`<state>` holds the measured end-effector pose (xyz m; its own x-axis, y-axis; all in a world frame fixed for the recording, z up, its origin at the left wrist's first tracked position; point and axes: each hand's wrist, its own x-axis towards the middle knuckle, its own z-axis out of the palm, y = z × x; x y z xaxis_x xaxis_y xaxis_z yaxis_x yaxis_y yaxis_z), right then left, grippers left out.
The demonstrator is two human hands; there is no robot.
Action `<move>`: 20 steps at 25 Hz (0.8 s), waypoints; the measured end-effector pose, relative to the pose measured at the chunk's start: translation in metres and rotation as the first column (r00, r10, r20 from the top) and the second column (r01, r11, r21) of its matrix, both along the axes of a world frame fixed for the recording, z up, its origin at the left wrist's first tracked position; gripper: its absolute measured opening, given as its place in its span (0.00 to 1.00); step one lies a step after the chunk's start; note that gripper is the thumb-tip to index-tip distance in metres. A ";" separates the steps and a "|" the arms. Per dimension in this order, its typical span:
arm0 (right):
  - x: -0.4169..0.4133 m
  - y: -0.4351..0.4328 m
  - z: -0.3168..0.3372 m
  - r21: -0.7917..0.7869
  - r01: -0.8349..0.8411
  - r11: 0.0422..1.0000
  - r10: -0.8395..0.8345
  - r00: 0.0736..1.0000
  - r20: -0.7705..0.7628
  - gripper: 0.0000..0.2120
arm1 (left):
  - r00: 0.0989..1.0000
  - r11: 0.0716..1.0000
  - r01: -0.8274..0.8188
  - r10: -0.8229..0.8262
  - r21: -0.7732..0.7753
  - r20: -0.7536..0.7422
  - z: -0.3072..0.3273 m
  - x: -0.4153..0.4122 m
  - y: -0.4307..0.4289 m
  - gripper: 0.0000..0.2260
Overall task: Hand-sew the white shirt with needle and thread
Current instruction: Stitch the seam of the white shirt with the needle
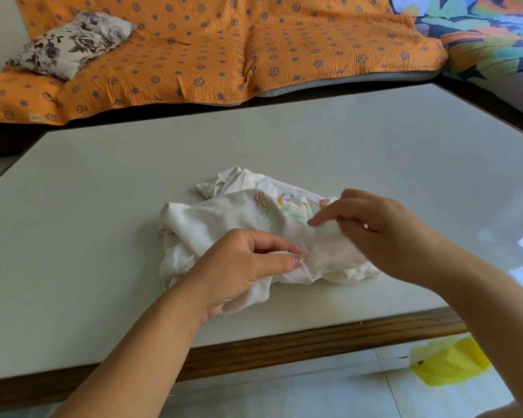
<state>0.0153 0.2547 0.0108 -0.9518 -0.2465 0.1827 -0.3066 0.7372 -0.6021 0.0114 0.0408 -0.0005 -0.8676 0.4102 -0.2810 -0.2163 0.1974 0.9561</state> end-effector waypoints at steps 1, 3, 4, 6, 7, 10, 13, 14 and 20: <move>0.003 -0.001 0.002 0.011 -0.050 0.999 0.050 0.998 0.044 0.18 | 1.000 1.000 -0.002 0.002 -0.002 -0.004 0.000 0.000 0.000 0.06; 0.006 -0.001 0.001 0.047 -0.124 0.991 0.120 0.989 0.090 0.13 | 1.000 1.000 0.001 -0.001 -0.005 -0.014 0.001 0.000 -0.001 0.06; 0.007 -0.001 0.000 0.077 -0.155 0.985 0.147 0.985 0.094 0.10 | 1.000 1.000 0.004 -0.004 -0.005 -0.018 0.001 0.001 -0.002 0.05; 0.007 -0.002 -0.003 0.115 -0.181 0.977 0.174 0.982 0.070 0.07 | 1.000 1.000 0.009 -0.009 -0.008 -0.026 0.001 0.001 -0.002 0.06; 0.006 -0.003 -0.003 0.116 -0.171 0.978 0.166 0.985 0.051 0.05 | 1.000 1.000 0.010 -0.010 -0.010 -0.027 0.001 0.000 -0.002 0.06; 0.005 -0.002 -0.001 0.043 -0.068 0.997 0.067 0.998 0.016 0.05 | 1.000 1.000 0.005 -0.005 -0.013 -0.023 0.001 0.000 -0.001 0.06; 0.001 0.001 0.001 -0.036 0.116 0.993 -0.118 0.989 -0.084 0.06 | 1.000 1.000 0.011 -0.011 -0.024 -0.025 0.001 0.001 -0.002 0.05; -0.001 0.004 0.001 -0.053 0.192 0.980 -0.197 0.972 -0.126 0.06 | 1.000 1.000 0.012 -0.013 -0.029 -0.026 0.001 0.001 -0.002 0.05; -0.018 0.022 -0.001 -0.137 0.560 0.817 -0.577 0.800 -0.168 0.08 | 0.999 0.999 0.021 -0.022 -0.046 -0.028 0.001 0.001 -0.002 0.05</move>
